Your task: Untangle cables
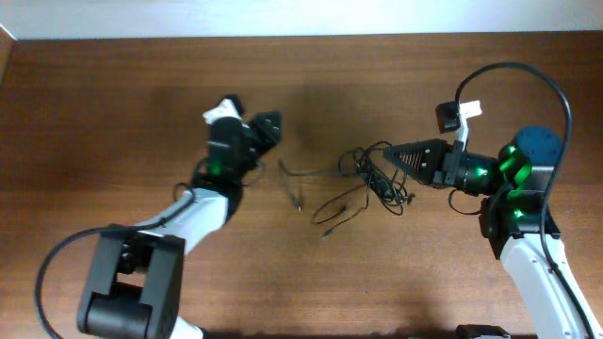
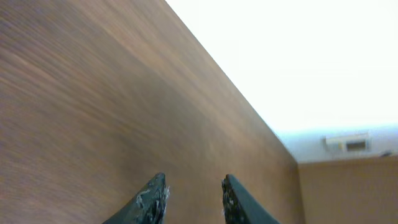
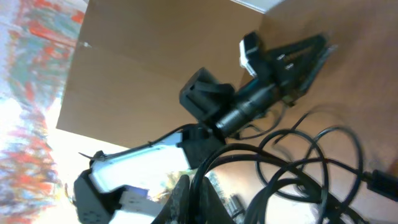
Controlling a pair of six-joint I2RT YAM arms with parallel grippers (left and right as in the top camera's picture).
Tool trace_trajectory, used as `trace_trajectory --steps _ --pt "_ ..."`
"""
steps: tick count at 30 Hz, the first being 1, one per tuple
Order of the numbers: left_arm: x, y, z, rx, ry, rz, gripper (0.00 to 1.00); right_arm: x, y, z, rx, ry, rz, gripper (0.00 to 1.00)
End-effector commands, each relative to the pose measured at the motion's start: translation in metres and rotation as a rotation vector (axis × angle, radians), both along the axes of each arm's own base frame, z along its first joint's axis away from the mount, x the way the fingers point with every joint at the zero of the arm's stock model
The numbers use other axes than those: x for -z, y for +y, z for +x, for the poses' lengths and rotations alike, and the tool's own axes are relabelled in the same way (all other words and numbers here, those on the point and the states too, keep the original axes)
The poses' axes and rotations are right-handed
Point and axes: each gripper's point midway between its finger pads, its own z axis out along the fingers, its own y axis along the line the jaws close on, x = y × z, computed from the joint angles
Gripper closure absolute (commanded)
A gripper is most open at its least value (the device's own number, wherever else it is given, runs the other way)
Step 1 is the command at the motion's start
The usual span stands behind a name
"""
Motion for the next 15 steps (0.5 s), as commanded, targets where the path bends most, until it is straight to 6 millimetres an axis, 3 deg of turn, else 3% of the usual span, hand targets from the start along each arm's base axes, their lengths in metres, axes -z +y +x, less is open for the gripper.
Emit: trace_trajectory --steps 1,2,4,6,7,8,9,11,12,14,15 --pt "-0.002 0.004 -0.008 0.131 0.023 -0.093 0.75 0.006 -0.008 0.021 0.138 -0.187 -0.124 0.95" --pt "-0.004 0.006 -0.01 0.161 0.025 -0.112 0.86 0.022 -0.014 0.03 0.195 -0.205 -0.201 0.92" --pt "-0.007 0.003 -0.015 0.212 0.025 -0.139 0.92 0.058 -0.03 0.041 0.292 -0.191 -0.369 0.9" --pt "-0.014 -0.005 -0.019 0.282 -0.006 -0.146 0.93 0.121 -0.062 0.048 0.437 -0.019 -0.638 0.88" --pt "-0.017 -0.008 -0.021 0.305 -0.027 -0.138 0.9 0.143 -0.069 0.044 0.459 0.064 -0.717 0.87" --pt "-0.019 -0.01 -0.022 0.323 -0.038 -0.136 0.8 0.163 -0.07 0.038 0.448 0.131 -0.774 0.8" --pt "-0.019 -0.011 -0.023 0.333 -0.036 -0.14 0.7 0.175 -0.068 0.035 0.433 0.167 -0.806 0.66" --pt "-0.02 -0.016 -0.028 0.369 -0.032 -0.154 0.58 0.192 -0.066 0.036 0.418 0.199 -0.851 0.43" --pt "-0.021 -0.021 -0.032 0.398 -0.03 -0.164 0.54 0.196 -0.065 0.038 0.414 0.204 -0.86 0.27" --pt "-0.024 -0.035 -0.043 0.475 -0.032 -0.18 0.45 0.18 -0.064 0.051 0.429 0.175 -0.856 0.0" --pt "-0.024 -0.042 -0.047 0.507 -0.032 -0.185 0.45 0.167 -0.065 0.056 0.442 0.166 -0.863 0.01"
